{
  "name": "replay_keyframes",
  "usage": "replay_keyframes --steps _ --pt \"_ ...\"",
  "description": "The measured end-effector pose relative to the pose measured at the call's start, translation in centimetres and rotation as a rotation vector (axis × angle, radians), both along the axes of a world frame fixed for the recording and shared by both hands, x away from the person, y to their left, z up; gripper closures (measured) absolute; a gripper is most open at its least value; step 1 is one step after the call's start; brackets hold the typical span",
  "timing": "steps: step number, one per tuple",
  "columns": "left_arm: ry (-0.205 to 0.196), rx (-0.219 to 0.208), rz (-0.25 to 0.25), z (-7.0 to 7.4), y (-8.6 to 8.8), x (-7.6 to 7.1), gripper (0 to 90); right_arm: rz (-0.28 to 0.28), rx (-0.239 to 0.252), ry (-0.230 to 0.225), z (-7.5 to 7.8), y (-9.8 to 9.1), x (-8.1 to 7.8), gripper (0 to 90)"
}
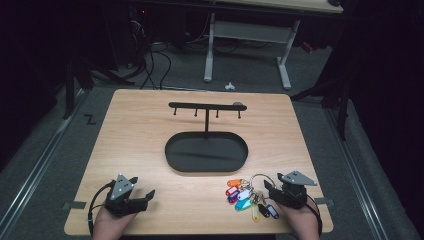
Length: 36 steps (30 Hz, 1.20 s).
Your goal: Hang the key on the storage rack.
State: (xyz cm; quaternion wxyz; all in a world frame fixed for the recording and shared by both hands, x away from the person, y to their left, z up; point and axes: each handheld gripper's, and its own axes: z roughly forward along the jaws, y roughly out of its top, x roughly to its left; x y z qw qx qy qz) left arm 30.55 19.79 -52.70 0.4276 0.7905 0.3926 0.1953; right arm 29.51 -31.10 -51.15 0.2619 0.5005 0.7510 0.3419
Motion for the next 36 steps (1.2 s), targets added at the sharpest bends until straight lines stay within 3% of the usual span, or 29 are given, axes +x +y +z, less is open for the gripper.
replay_keyframes --steps 8,16,27,33,36 --pt "-0.008 -0.016 -0.005 0.1 0.0 -0.1 21.7 -0.019 -0.001 0.036 0.4 -0.2 0.3 38.8" --pt "-0.019 0.005 -0.014 0.2 -0.4 -0.5 21.9 -0.023 -0.027 0.092 0.5 -0.5 0.3 38.1" --pt "-0.021 0.008 -0.01 0.3 -0.4 -0.4 20.2 0.036 -0.05 0.119 1.3 -0.2 0.9 37.0" --pt "-0.028 0.006 -0.021 0.4 -0.4 -0.4 19.9 0.046 -0.036 0.157 1.9 -0.3 1.1 37.5" --pt "-0.028 0.002 -0.02 0.4 -0.4 -0.4 19.9 0.057 -0.05 0.198 1.8 -0.4 1.3 37.8"
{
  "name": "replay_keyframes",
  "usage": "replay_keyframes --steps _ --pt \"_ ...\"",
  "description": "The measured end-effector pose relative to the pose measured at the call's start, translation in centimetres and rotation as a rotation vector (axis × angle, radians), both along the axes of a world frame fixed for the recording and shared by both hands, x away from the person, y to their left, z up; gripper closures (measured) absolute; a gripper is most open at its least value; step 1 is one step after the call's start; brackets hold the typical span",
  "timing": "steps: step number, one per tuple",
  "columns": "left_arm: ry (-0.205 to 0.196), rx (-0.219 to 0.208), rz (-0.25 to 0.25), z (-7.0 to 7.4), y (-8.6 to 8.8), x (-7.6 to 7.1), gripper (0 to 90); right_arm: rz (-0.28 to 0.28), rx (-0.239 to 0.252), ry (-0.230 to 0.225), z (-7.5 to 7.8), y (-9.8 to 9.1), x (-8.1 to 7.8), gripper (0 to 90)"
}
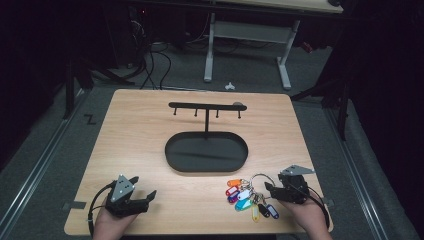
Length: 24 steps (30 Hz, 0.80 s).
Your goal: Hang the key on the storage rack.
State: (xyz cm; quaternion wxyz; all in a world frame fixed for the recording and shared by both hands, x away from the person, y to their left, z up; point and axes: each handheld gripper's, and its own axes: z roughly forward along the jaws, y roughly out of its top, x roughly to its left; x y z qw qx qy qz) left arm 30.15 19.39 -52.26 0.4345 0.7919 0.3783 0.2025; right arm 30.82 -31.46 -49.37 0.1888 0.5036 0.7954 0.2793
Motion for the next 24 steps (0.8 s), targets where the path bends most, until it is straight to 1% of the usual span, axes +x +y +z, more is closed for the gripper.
replay_keyframes --steps 2,4,6,9,10,15,19,20,21,23,24 --pt "0.002 -0.003 -0.003 0.0 0.0 0.0 19.9 0.01 -0.025 0.021 -0.1 0.1 0.1 38.1" --pt "0.004 -0.004 -0.005 0.1 0.0 0.1 20.0 0.021 -0.033 0.042 0.0 0.1 0.3 38.2" --pt "0.01 -0.009 -0.005 0.1 0.0 0.1 20.0 0.03 -0.041 0.082 0.1 0.1 0.6 38.8" --pt "0.015 -0.016 -0.004 0.2 0.2 0.2 20.1 0.037 -0.054 0.121 0.4 -0.1 1.0 39.0" --pt "0.016 -0.018 -0.002 0.2 0.2 0.1 20.1 0.036 -0.056 0.143 0.5 -0.1 1.1 38.7" --pt "0.016 -0.021 0.002 0.2 0.3 0.1 20.1 0.052 -0.109 0.234 0.9 -0.1 2.0 36.9" --pt "0.019 -0.017 0.006 0.2 0.3 0.1 20.0 0.07 -0.154 0.283 1.3 0.2 2.7 36.1" --pt "0.022 -0.017 0.005 0.3 0.3 0.1 20.0 0.073 -0.157 0.294 1.3 0.2 2.9 35.9" --pt "0.026 -0.018 0.006 0.3 0.4 0.2 19.9 0.078 -0.175 0.311 1.4 0.4 3.1 35.5" --pt "0.026 -0.026 0.008 0.3 0.4 0.2 19.7 0.095 -0.194 0.341 1.4 0.6 3.6 35.2" --pt "0.028 -0.03 0.008 0.3 0.4 0.2 19.6 0.094 -0.208 0.358 1.5 0.7 3.9 34.7"
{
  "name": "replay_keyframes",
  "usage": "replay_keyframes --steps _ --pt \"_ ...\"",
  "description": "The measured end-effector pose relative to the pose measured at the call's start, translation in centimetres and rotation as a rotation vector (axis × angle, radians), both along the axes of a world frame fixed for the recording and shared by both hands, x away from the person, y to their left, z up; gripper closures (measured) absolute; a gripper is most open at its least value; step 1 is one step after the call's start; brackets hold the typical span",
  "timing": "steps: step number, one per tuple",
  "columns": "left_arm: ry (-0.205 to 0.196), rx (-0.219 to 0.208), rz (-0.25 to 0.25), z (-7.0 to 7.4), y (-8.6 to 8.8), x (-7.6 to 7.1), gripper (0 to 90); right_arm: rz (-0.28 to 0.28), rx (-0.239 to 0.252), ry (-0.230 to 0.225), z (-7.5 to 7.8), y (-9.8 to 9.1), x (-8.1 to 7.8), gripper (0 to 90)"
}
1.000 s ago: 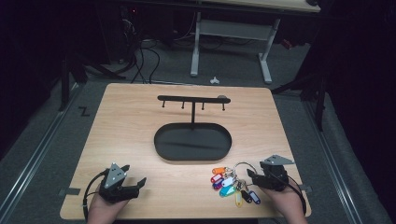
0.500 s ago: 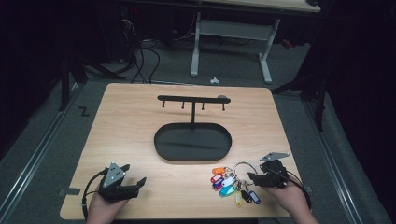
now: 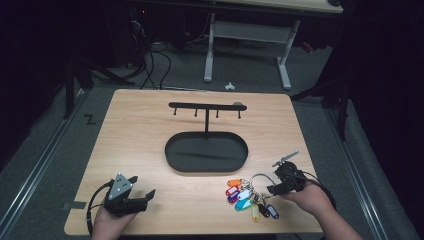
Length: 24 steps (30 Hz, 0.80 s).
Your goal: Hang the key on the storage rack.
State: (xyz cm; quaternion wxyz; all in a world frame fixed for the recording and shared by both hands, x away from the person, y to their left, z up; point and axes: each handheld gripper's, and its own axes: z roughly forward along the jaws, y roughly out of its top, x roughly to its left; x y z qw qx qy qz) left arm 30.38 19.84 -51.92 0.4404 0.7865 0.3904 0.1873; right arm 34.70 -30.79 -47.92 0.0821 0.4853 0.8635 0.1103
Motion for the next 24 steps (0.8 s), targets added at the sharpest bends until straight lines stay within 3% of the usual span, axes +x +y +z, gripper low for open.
replay_keyframes --steps 5,9,15,24 --pt "0.01 -0.012 -0.005 0.1 0.0 0.1 18.1 0.024 -0.05 0.077 -0.1 0.4 1.1 26.4" --pt "0.013 -0.008 -0.007 0.1 0.0 0.2 15.8 0.028 -0.064 0.098 0.0 0.8 1.8 26.0" --pt "0.001 -0.001 -0.002 0.2 0.1 0.0 14.1 0.053 -0.081 0.129 -0.1 1.1 2.3 36.0" --pt "-0.011 0.001 0.001 0.4 -0.1 -0.1 9.1 0.044 -0.066 0.117 0.3 0.9 2.6 45.7"
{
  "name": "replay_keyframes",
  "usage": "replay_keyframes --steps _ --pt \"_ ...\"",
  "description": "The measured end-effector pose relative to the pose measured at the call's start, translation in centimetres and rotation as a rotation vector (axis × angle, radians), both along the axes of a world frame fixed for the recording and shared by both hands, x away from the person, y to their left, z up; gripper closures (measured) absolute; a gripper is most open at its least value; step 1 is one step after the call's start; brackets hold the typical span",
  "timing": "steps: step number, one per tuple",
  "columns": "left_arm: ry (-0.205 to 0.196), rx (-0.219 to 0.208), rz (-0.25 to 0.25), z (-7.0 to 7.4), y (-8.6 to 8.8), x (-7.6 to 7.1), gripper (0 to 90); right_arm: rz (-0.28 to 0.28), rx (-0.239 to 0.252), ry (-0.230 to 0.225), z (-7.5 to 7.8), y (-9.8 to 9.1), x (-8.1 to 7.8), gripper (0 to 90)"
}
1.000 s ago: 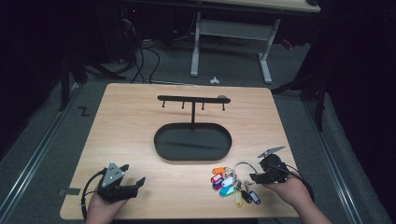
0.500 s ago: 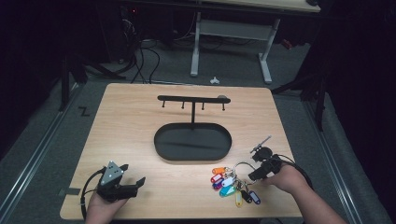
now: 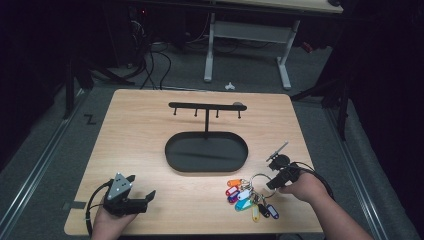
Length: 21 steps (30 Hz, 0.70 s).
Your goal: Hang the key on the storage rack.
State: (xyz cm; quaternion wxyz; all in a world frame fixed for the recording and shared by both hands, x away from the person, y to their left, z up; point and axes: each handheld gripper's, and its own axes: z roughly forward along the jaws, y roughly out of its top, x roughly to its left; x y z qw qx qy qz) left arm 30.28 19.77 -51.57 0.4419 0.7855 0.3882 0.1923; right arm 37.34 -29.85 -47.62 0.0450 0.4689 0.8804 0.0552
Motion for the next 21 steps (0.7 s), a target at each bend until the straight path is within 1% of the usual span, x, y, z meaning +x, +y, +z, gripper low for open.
replay_keyframes --steps 2,6,8,11,14,16,18,20,21 --pt "0.002 0.001 0.0 0.0 0.0 0.0 8.3 0.001 0.001 0.0 0.0 0.0 0.1 46.3" --pt "-0.005 0.003 -0.003 0.0 0.0 0.0 7.3 -0.004 -0.007 0.002 -0.2 0.1 0.1 51.5" --pt "-0.013 0.004 0.004 0.0 0.0 0.0 7.7 -0.025 0.002 0.015 -0.4 -0.1 0.3 53.5" --pt "-0.009 0.007 0.009 -0.1 0.1 0.1 8.1 -0.047 0.006 0.028 -0.6 -0.4 0.6 60.3" --pt "-0.01 0.007 0.01 -0.1 0.2 0.1 8.5 -0.048 0.009 0.029 -0.7 -0.4 0.8 64.9" --pt "-0.009 0.012 0.006 -0.1 0.1 0.1 8.8 -0.035 0.006 0.028 -0.8 -0.3 0.9 66.8" --pt "-0.007 0.013 0.005 -0.2 0.0 0.1 9.1 -0.031 0.003 0.038 -1.0 -0.1 1.0 68.6" --pt "-0.003 0.015 0.002 -0.2 0.0 0.1 9.5 -0.06 -0.011 0.048 -1.1 0.0 1.2 69.5" --pt "-0.003 0.017 0.001 -0.2 0.0 0.1 9.5 -0.063 -0.009 0.047 -1.1 0.0 1.4 69.7"
